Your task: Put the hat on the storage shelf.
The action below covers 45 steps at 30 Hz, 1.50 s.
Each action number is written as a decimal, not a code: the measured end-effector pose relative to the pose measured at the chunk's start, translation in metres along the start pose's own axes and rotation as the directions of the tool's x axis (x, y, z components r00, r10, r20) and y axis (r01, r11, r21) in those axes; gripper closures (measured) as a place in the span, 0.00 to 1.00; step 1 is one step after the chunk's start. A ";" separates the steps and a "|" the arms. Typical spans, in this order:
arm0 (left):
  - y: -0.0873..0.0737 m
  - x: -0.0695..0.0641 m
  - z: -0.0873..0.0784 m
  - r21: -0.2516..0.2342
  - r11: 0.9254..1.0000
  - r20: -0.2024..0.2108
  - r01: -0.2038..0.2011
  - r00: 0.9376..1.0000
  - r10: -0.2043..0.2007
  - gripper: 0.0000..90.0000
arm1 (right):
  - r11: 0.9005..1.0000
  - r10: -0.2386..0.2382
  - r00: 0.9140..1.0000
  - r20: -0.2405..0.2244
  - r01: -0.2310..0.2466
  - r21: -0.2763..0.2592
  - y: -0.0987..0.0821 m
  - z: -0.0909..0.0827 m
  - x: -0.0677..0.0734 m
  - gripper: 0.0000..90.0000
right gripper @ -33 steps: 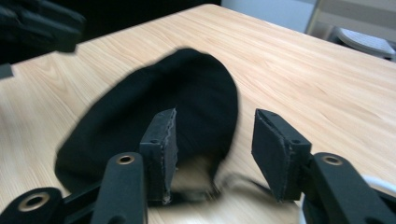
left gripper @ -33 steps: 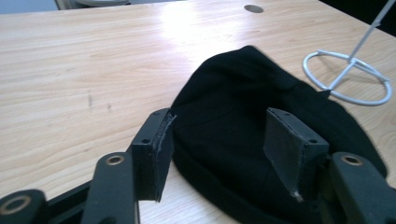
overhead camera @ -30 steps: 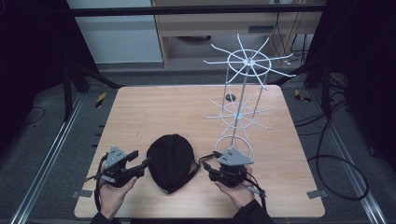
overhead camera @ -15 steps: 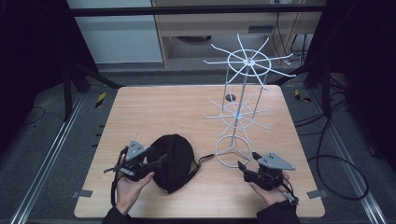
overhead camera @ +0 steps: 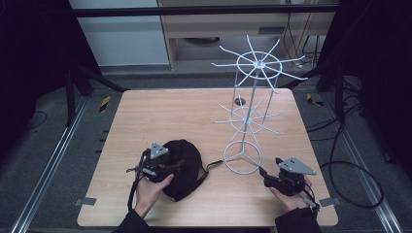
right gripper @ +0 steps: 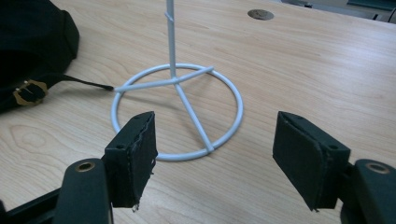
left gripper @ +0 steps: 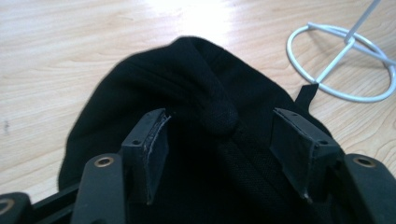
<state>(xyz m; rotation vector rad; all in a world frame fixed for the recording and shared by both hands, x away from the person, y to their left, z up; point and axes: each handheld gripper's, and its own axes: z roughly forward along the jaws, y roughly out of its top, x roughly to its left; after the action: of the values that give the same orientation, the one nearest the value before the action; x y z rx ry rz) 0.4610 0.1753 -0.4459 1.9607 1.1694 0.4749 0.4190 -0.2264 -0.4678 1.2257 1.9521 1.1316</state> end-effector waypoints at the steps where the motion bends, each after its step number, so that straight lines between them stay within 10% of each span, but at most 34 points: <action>1: -0.001 0.000 0.002 0.003 1.000 0.002 0.004 1.000 -0.004 0.40 | 1.000 -0.004 1.000 0.002 0.004 0.002 -0.001 0.001 -0.001 0.34; 10: -0.005 -0.002 0.013 0.047 0.998 -0.014 0.030 0.999 -0.029 0.50 | 0.999 0.000 1.000 -0.028 0.001 0.042 -0.004 0.007 -0.001 0.35; 20: -0.007 0.006 0.010 0.054 0.995 -0.029 0.082 0.996 -0.081 0.89 | 0.998 0.007 0.999 -0.031 -0.005 0.058 -0.006 0.008 -0.003 0.37; 34: 0.001 0.016 -0.037 -0.111 0.993 0.054 0.052 0.997 -0.046 0.94 | 0.998 0.007 0.999 -0.032 -0.005 0.063 -0.007 0.008 -0.005 0.38; 45: 0.012 0.023 -0.085 -0.285 0.957 0.091 0.051 0.996 -0.026 0.94 | 0.998 0.006 1.000 -0.026 -0.005 0.055 -0.007 0.008 -0.007 0.37</action>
<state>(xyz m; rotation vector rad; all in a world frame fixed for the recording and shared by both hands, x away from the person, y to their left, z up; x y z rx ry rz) 0.4243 0.2291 -0.3854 1.6888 1.0202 0.5046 0.4250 -0.2314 -0.4780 1.2515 2.0132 1.1086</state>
